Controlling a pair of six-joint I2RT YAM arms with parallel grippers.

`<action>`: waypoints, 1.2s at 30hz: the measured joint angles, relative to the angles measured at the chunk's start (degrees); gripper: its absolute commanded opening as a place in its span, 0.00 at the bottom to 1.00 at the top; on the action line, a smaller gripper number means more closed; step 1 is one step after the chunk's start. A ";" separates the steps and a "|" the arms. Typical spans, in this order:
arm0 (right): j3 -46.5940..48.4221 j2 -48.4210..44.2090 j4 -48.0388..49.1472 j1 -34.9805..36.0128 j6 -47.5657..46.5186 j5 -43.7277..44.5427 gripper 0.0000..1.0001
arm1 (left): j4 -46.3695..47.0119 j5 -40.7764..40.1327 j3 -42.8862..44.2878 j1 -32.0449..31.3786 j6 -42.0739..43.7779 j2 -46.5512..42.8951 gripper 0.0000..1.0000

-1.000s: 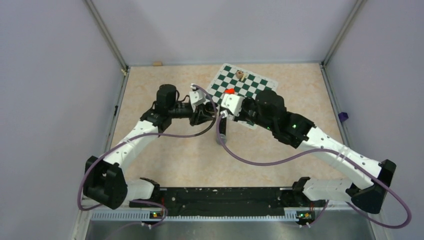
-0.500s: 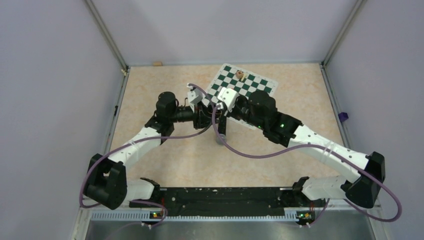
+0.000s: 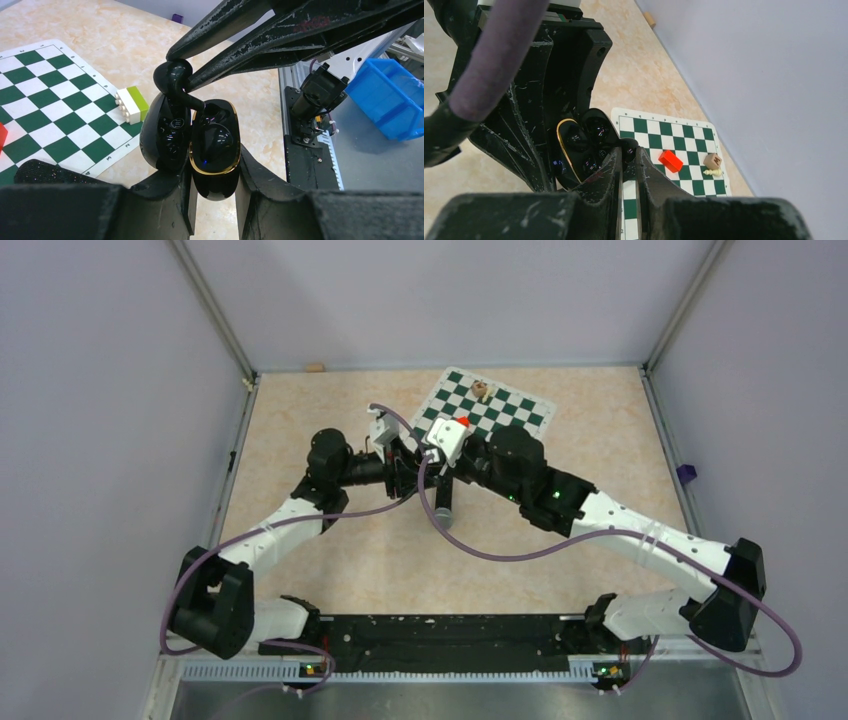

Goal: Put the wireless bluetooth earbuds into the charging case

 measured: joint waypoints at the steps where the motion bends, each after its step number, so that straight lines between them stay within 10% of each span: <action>1: -0.02 0.00 0.17 0.00 0.00 0.04 0.00 | 0.70 0.02 -0.22 0.04 -0.59 0.00 0.00; 36: -1.33 -0.44 1.05 0.70 1.36 2.69 0.00 | 7.80 1.22 -3.10 2.14 -4.28 0.00 0.00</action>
